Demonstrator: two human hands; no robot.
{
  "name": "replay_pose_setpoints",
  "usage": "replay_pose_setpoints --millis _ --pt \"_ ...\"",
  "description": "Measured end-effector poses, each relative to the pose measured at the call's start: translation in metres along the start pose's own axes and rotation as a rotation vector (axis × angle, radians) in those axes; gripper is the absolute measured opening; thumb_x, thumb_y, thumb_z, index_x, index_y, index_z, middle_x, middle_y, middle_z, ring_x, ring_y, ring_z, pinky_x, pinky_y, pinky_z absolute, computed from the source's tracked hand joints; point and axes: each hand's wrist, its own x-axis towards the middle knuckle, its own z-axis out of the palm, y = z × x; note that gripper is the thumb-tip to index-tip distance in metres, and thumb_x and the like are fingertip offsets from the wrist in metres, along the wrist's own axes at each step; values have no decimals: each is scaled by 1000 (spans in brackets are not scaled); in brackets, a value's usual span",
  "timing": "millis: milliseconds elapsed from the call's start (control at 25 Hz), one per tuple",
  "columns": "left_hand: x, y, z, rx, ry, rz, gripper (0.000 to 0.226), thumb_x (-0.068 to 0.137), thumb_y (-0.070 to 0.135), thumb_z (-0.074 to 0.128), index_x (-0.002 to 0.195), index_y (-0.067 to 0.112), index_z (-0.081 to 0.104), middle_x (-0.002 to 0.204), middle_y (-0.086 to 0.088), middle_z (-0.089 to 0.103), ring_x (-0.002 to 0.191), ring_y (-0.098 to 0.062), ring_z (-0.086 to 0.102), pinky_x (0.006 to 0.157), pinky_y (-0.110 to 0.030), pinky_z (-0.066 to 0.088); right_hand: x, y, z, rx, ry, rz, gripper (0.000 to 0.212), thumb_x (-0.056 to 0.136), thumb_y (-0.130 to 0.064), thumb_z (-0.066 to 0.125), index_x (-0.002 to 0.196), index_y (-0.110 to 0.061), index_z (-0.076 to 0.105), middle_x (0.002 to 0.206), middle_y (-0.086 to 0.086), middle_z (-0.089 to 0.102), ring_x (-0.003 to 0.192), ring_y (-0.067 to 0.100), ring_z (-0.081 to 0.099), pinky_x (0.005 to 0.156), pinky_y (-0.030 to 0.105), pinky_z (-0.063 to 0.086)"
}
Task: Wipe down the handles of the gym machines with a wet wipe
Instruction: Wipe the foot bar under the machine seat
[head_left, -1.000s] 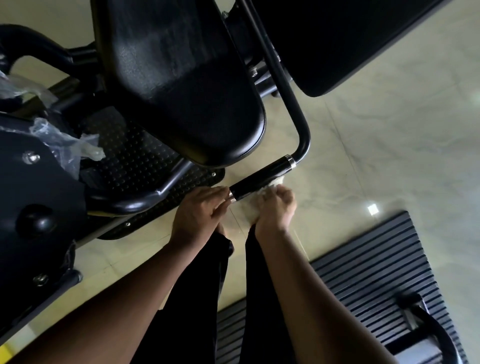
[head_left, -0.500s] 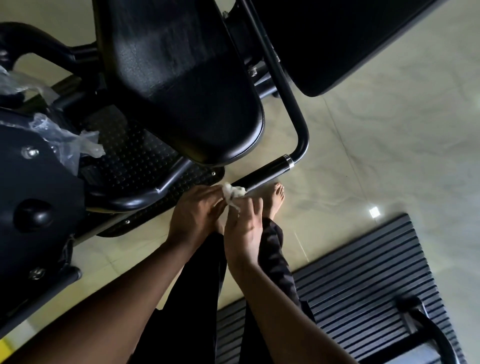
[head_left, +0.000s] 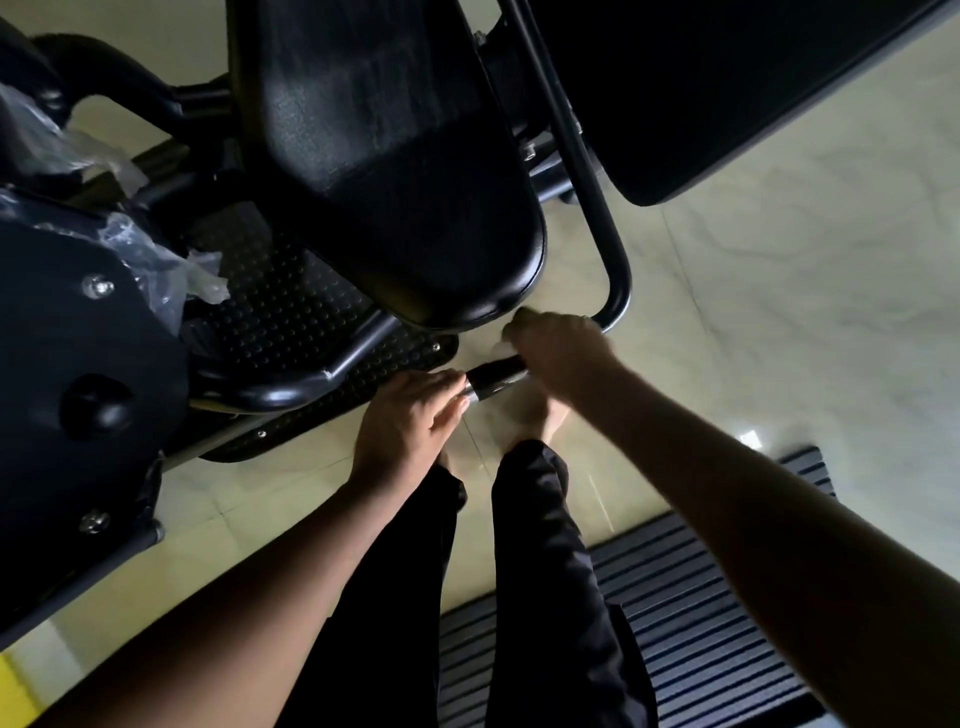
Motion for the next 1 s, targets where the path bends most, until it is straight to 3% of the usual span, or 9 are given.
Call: replay_pose_setpoints --millis 80,200,360,480,600,720,840,920,1000 --pt "0 -3 0 -8 4 2 26 89 19 72 112 10 73 108 0 74 95 -17 65 83 -35 55 5 -4 -5 61 -82 89 37 96 -12 49 130 -24 56 128 0 56 113 30 62 86 43 53" --pt "-2 -1 -1 2 20 13 25 89 22 69 111 10 74 107 1 74 94 -16 64 83 -33 54 -4 -25 0 51 -11 -79 37 95 -12 50 130 -23 54 124 -1 58 109 27 63 80 39 53" --pt "3 -3 -3 -5 -27 -2 30 92 28 60 111 11 74 107 1 74 97 -17 65 83 -34 56 -5 2 5 30 110 225 23 93 -11 51 110 -16 66 107 3 63 98 28 64 76 37 53" --pt "3 -5 -2 -8 -47 -26 26 91 24 67 112 11 73 108 1 74 97 -17 66 82 -37 57 -14 4 19 25 315 73 20 81 -3 55 88 -11 72 86 5 65 79 28 65 66 35 55" --pt "3 -3 -2 -20 -50 -26 27 89 22 72 112 11 73 107 1 74 98 -16 66 83 -37 57 -28 20 31 209 555 210 30 86 -8 43 93 -10 72 97 7 65 87 28 64 68 37 57" --pt "4 -1 -5 -23 -51 -28 28 89 23 69 113 10 72 108 0 74 97 -16 66 82 -35 57 -46 -14 43 585 700 532 26 88 -4 49 101 -15 69 104 2 61 95 21 55 67 27 44" --pt "0 5 -8 -41 -88 -65 31 90 25 65 115 8 71 110 -2 73 101 -16 66 84 -34 57 -40 -50 55 1462 766 1108 14 86 -1 58 89 -15 60 77 -8 57 76 20 56 61 22 40" --pt "2 5 -11 -35 -88 -56 31 90 25 64 115 8 71 111 -2 73 101 -16 66 86 -31 56 -24 -42 56 2136 766 1214 18 90 6 49 87 -10 57 66 -3 55 64 17 53 52 21 44" --pt "5 2 -12 -20 -98 -28 30 90 24 64 115 8 71 110 -2 73 101 -15 66 86 -29 55 -9 -36 61 2327 744 1156 22 93 8 46 94 -6 62 73 1 65 70 17 64 58 17 51"
